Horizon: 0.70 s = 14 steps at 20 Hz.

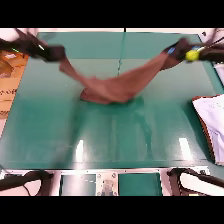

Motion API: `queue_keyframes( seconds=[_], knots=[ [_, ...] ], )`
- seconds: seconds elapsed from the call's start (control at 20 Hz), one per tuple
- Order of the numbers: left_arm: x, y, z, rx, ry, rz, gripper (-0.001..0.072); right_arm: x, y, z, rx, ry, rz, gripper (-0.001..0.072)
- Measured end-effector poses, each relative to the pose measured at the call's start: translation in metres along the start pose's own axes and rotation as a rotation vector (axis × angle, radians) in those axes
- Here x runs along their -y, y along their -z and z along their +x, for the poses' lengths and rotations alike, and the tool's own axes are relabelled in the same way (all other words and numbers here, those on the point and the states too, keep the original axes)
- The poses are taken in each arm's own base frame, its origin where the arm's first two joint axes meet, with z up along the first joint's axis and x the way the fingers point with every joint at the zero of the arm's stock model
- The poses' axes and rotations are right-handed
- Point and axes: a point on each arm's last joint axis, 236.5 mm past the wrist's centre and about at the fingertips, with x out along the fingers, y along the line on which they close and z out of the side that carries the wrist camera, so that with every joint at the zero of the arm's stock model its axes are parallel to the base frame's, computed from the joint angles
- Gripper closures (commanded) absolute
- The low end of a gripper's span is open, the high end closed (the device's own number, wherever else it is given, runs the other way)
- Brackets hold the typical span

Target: Fold the shirts.

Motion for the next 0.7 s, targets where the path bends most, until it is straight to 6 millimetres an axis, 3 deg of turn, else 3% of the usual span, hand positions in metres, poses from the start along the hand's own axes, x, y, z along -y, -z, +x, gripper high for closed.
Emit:
queue_keyframes(
  seconds=[0.2, 0.3, 0.4, 0.45, 0.55, 0.65, 0.7],
  knots=[
    [0.015, -0.068, -0.145, 0.367, -0.090, 0.097, 0.0685, -0.086, -0.056, -0.121, 0.342, 0.005, -0.193, 0.0696],
    [0.020, -0.087, -0.214, 0.550, -0.144, 0.134, 0.0685, -0.116, -0.068, -0.176, 0.495, 0.037, -0.269, 0.0696],
    [0.025, -0.100, -0.271, 0.710, -0.186, 0.162, 0.0685, -0.137, -0.071, -0.216, 0.605, 0.066, -0.323, 0.0696],
    [0.027, -0.105, -0.291, 0.770, -0.199, 0.172, 0.0685, -0.145, -0.071, -0.230, 0.643, 0.077, -0.340, 0.0696],
    [0.028, -0.115, -0.312, 0.849, -0.218, 0.185, 0.0684, -0.152, -0.071, -0.244, 0.683, 0.092, -0.359, 0.0696],
    [0.026, -0.129, -0.310, 0.889, -0.225, 0.186, 0.0685, -0.146, -0.072, -0.245, 0.692, 0.106, -0.352, 0.0696],
    [0.022, -0.138, -0.298, 0.894, -0.225, 0.181, 0.0684, -0.137, -0.072, -0.240, 0.682, 0.116, -0.337, 0.0696]
  ],
)
